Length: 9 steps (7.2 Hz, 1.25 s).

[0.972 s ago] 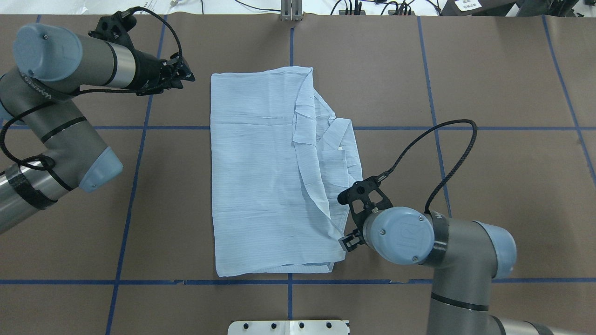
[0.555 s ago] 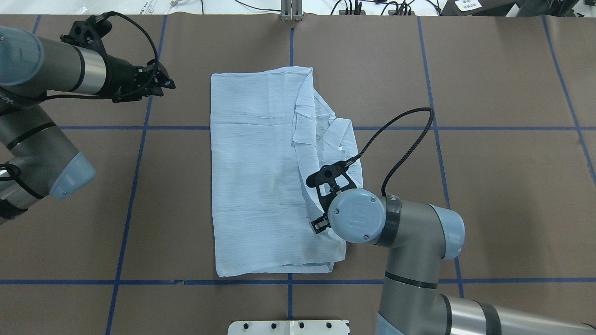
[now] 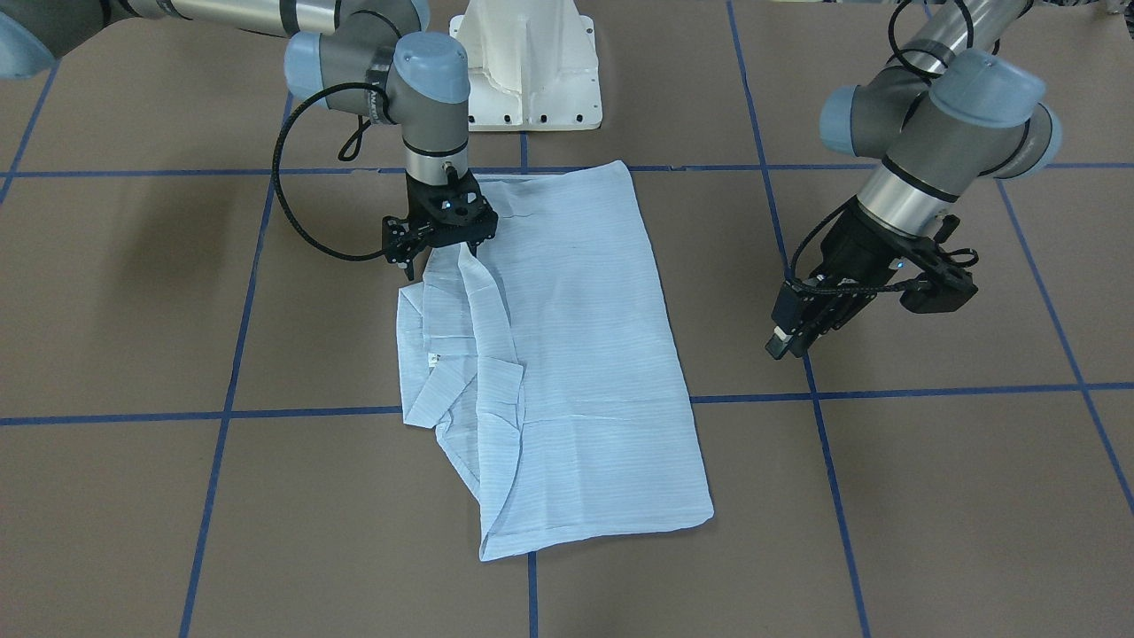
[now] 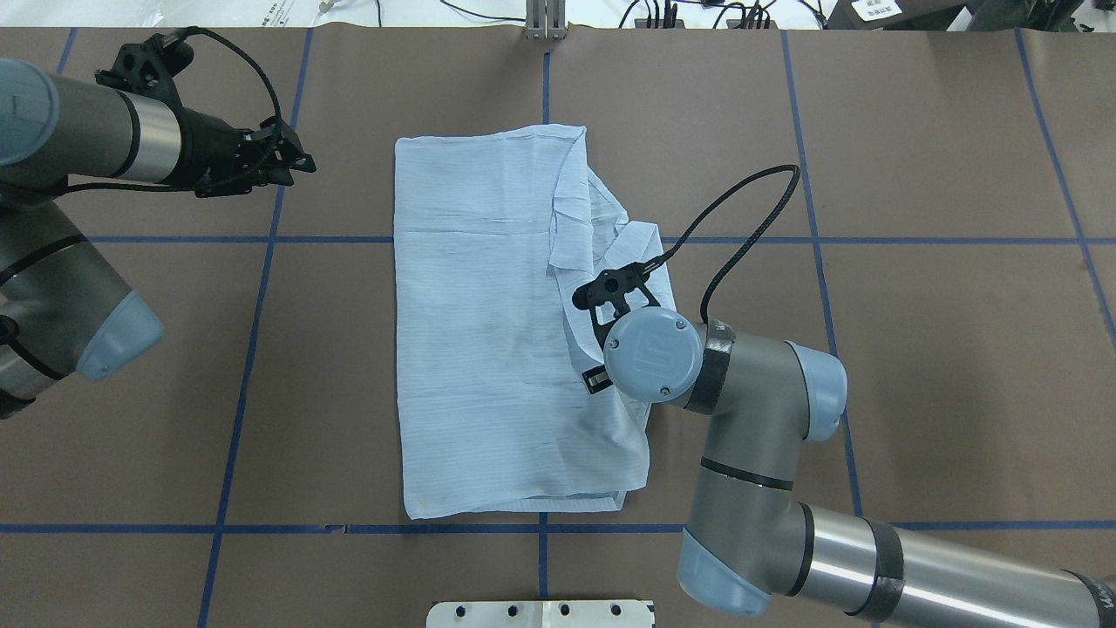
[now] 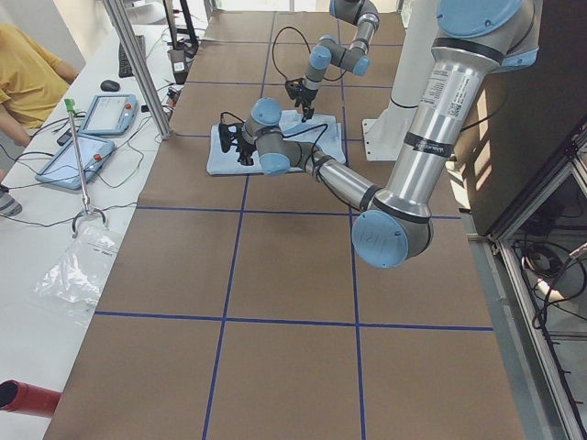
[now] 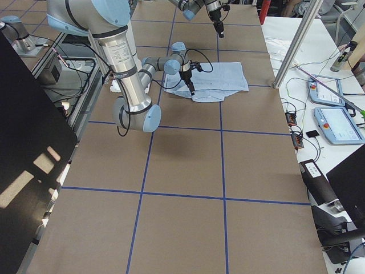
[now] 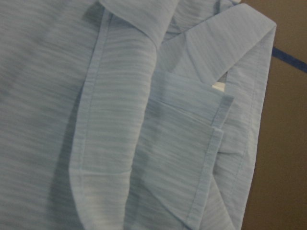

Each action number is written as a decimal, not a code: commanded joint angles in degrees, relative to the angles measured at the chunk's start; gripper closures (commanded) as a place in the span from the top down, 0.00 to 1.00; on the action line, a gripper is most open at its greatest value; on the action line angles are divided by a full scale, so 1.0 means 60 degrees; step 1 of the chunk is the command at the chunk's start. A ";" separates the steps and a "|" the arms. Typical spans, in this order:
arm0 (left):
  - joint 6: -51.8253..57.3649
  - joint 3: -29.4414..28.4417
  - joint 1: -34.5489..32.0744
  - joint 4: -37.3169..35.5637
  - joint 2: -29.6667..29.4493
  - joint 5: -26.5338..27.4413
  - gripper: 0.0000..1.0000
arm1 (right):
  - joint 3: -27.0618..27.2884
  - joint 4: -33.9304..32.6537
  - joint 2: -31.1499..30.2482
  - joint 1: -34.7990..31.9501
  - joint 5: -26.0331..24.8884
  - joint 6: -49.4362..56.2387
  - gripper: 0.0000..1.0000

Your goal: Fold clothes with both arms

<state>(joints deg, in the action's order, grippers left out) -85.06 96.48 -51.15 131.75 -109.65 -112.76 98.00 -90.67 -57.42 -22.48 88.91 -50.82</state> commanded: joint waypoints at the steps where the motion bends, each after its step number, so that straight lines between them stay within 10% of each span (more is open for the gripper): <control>1: -0.0003 0.0004 -0.0001 0.0000 -0.0006 -0.0001 0.43 | 0.0695 0.0111 -0.0867 -0.0556 0.1110 0.0193 1.00; 5: -0.0003 0.0018 -0.0015 0.0000 -0.0006 -0.0001 0.43 | 0.2240 0.0096 -0.2384 -0.0604 0.1309 -0.0373 1.00; 9: -0.0003 0.0077 -0.0015 0.0000 0.0008 -0.0001 0.43 | 0.2300 0.0330 -0.1521 0.1047 0.0537 -0.6602 1.00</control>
<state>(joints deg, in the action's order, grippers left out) -85.08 96.92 -51.24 131.75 -109.64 -112.76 111.83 -89.29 -68.10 -19.64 94.28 -78.48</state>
